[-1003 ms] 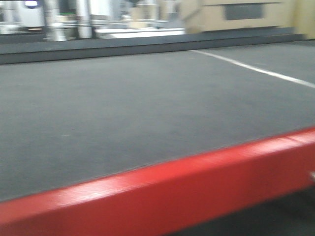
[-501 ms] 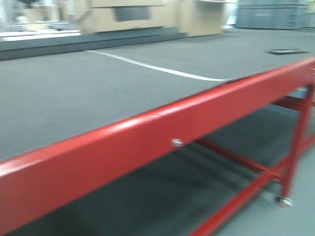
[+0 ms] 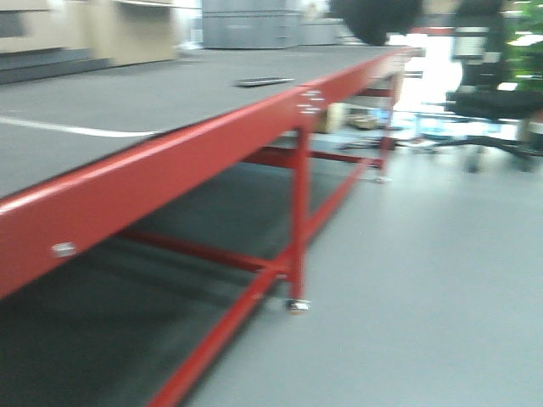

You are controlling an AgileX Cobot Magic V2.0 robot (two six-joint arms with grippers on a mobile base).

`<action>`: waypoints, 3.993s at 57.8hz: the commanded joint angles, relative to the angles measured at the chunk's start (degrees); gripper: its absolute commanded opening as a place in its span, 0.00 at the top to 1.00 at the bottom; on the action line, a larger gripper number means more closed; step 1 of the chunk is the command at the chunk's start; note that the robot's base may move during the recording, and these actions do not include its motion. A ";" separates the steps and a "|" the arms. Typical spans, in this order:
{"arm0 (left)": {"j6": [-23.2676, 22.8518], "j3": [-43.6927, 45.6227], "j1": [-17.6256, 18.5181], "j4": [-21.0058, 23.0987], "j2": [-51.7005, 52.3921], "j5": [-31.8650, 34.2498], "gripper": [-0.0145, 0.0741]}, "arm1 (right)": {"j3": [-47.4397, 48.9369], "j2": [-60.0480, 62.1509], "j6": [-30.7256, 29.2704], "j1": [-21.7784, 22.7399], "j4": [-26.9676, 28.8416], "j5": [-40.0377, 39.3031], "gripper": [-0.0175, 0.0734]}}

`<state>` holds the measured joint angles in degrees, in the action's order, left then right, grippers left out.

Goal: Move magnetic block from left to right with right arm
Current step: 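Drive the base away from the table holding the cube in the right gripper, then drive the base past the office chair to the other grey table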

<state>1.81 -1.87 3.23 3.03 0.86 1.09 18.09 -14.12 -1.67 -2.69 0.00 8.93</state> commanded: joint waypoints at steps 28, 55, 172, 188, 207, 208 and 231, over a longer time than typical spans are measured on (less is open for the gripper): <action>-0.49 -0.51 0.23 0.27 0.45 5.01 0.97 | 1.67 -0.50 -0.63 0.25 -0.36 -4.99 0.48; -0.49 -0.51 0.23 0.27 0.45 5.01 0.97 | 1.67 -0.50 -0.63 0.25 -0.36 -4.99 0.48; -0.49 -0.51 0.23 0.27 0.45 5.01 0.97 | 1.67 -0.50 -0.63 0.25 -0.36 -4.99 0.48; -0.49 -0.51 0.23 0.27 0.45 5.01 0.97 | 1.67 -0.50 -0.63 0.25 -0.36 -4.99 0.48; -0.49 -0.51 0.23 0.27 0.45 5.01 0.97 | 1.67 -0.50 -0.63 0.25 -0.36 -4.99 0.48; -0.49 -0.51 0.23 0.27 0.45 5.01 0.97 | 1.67 -0.50 -0.63 0.25 -0.36 -4.99 0.48; -0.49 -0.51 0.23 0.27 0.45 5.01 0.97 | 1.67 -0.50 -0.63 0.25 -0.36 -4.99 0.48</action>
<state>1.81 -1.87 3.23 3.03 0.86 1.09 18.09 -14.12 -1.70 -2.69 0.00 8.93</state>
